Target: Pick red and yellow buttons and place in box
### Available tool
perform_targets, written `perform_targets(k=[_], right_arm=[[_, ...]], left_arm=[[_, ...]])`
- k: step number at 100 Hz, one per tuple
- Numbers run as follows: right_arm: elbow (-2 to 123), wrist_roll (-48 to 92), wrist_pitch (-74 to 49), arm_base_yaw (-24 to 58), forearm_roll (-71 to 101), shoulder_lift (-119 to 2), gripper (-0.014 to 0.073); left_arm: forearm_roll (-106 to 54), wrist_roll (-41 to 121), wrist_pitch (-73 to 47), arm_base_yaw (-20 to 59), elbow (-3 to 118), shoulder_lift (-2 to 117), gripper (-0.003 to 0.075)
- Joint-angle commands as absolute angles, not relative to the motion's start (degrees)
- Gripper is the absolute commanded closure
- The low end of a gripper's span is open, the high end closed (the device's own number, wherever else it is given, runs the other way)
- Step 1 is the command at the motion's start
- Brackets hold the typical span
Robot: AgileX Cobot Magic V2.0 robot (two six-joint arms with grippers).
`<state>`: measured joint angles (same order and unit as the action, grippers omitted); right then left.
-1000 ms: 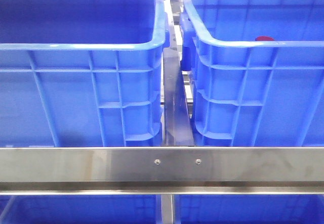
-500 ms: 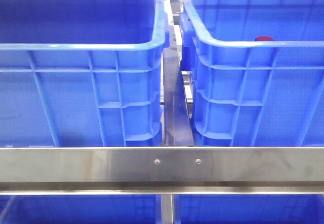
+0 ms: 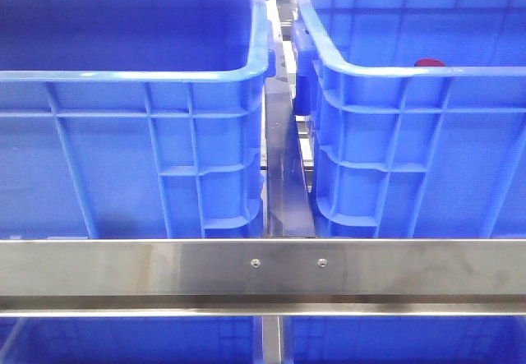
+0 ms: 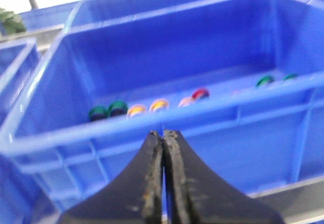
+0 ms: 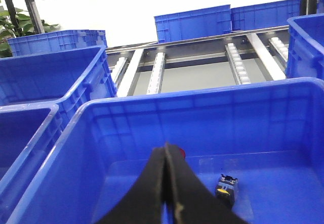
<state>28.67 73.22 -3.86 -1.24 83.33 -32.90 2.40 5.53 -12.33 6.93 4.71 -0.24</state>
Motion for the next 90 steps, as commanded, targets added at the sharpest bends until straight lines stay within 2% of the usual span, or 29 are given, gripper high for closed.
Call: perform_targets(k=[1,33,90], right_arm=[[30.21,73.43,-3.84,-1.63,83.04,-32.76,0.0662],[30.21,73.43,-3.84,-1.63,83.04,-32.76,0.0662],[30.21,73.43,-3.90,-1.63,83.04,-32.76,0.0662]], left_arm=[[1.64,5.80,-4.69,6.08,3.89,-2.21,0.0739],[1.64,5.80,4.19,3.91,-2.51,-2.21,0.0739],[1.64,5.80,3.50,3.55,-2.51,-2.21,0.0739]])
